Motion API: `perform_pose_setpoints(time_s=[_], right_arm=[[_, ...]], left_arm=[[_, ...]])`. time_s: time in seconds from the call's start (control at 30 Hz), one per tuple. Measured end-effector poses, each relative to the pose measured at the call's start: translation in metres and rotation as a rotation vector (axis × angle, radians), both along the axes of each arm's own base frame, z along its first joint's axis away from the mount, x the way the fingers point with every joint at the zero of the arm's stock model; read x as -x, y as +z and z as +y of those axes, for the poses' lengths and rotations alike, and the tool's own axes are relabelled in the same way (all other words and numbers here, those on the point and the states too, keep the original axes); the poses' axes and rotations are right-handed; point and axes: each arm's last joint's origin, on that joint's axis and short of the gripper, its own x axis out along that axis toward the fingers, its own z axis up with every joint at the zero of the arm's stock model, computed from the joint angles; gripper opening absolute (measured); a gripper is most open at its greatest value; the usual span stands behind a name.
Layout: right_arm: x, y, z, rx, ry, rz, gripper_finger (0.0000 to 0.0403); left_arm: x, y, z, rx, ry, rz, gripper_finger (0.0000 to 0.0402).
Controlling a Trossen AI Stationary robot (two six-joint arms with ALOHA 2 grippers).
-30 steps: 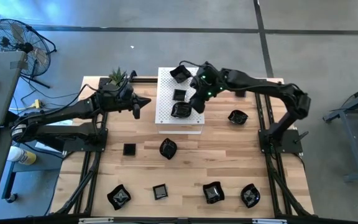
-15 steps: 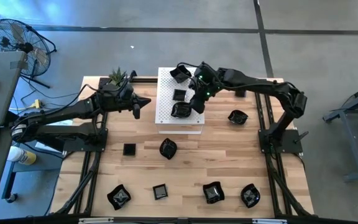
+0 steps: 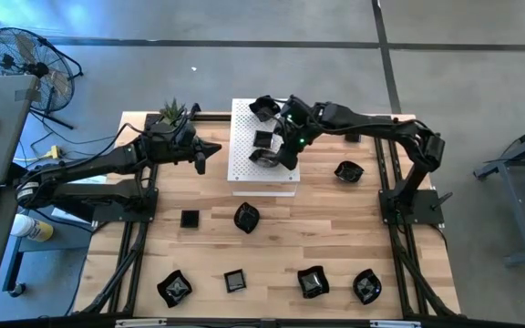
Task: Pick & Place Mini shaped plates
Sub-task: Put the black leaf-shaped plate on the shelf
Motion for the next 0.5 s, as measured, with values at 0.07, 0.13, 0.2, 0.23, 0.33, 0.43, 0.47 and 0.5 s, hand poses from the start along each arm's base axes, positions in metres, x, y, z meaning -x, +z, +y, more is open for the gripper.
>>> perform_pose_setpoints(time_s=[0.07,0.13,0.2,0.23,0.33,0.43,0.47,0.5], right_arm=[[-0.0003,0.0009,0.0000,-0.006,-0.004,-0.004,0.0041],[-0.0005,0.0010,0.0001,-0.020,-0.013,-0.005,0.0039],[-0.0004,0.0010,0.0003,-0.037,-0.023,-0.002,0.0040],[-0.0003,0.0010,0.0003,-0.044,-0.032,0.000,0.0041],[-0.0003,0.0009,0.0005,-0.067,-0.058,0.007,0.0045],[-0.0014,0.0010,0.0033,-0.073,-0.057,0.009,0.0047],[-0.0018,0.0010,0.0042,-0.075,-0.057,0.009,0.0047],[-0.0021,0.0010,0.0051,-0.081,-0.061,0.011,0.0045]], left_arm=[[0.0000,0.0000,0.0000,0.000,0.000,0.000,0.0002],[0.0000,-0.0002,0.0000,0.001,0.000,0.002,0.0002],[0.0001,-0.0004,0.0000,0.002,0.000,0.004,0.0002],[0.0001,-0.0006,-0.0001,0.002,0.000,0.006,0.0002],[0.0001,-0.0006,-0.0001,0.003,0.000,0.006,0.0002],[0.0002,-0.0007,-0.0001,0.003,0.000,0.007,0.0002],[0.0002,-0.0008,-0.0001,0.004,0.000,0.008,0.0002],[0.0003,-0.0012,-0.0001,0.005,0.000,0.012,0.0002]])
